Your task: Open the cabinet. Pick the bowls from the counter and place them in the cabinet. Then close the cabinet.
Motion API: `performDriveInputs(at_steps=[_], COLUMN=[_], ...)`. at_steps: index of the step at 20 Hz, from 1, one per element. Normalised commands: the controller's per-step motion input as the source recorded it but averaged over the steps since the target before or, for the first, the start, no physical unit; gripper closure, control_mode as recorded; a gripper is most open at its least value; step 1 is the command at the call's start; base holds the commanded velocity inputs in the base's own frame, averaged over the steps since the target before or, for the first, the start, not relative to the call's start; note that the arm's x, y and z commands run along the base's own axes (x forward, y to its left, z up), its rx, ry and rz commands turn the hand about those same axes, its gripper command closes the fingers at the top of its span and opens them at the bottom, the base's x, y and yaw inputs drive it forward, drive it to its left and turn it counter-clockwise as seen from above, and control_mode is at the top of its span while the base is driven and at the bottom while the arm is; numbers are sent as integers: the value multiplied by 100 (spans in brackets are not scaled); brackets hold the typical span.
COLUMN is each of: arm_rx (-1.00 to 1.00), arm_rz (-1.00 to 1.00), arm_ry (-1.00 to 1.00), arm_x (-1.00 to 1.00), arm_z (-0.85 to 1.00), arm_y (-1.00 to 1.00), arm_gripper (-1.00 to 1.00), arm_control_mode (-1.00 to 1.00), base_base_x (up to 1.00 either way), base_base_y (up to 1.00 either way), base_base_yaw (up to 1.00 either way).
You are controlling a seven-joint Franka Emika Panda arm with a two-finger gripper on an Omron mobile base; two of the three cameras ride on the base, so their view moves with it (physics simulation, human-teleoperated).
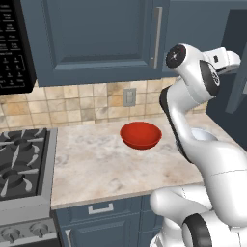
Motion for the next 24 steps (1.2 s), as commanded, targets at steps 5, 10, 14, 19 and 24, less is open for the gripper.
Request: performDriveInputs(at_steps=[5, 10, 14, 19, 24], arm_rx=[0, 0, 0, 0, 0], arm_rz=[0, 0, 0, 0, 0], arm_ry=[0, 0, 0, 0, 0], arm_x=[1, 0, 0, 0, 0], arm_z=[0, 0, 0, 0, 0], arm_y=[-36, -38, -43, -41, -39], arm_gripper=[-100, -100, -100, -100, -100], arm_control_mode=[-100, -100, -100, -100, -100], base_base_x=[0, 0, 0, 0, 0], base_base_y=[0, 0, 0, 0, 0], base_base_yaw=[0, 0, 0, 0, 0])
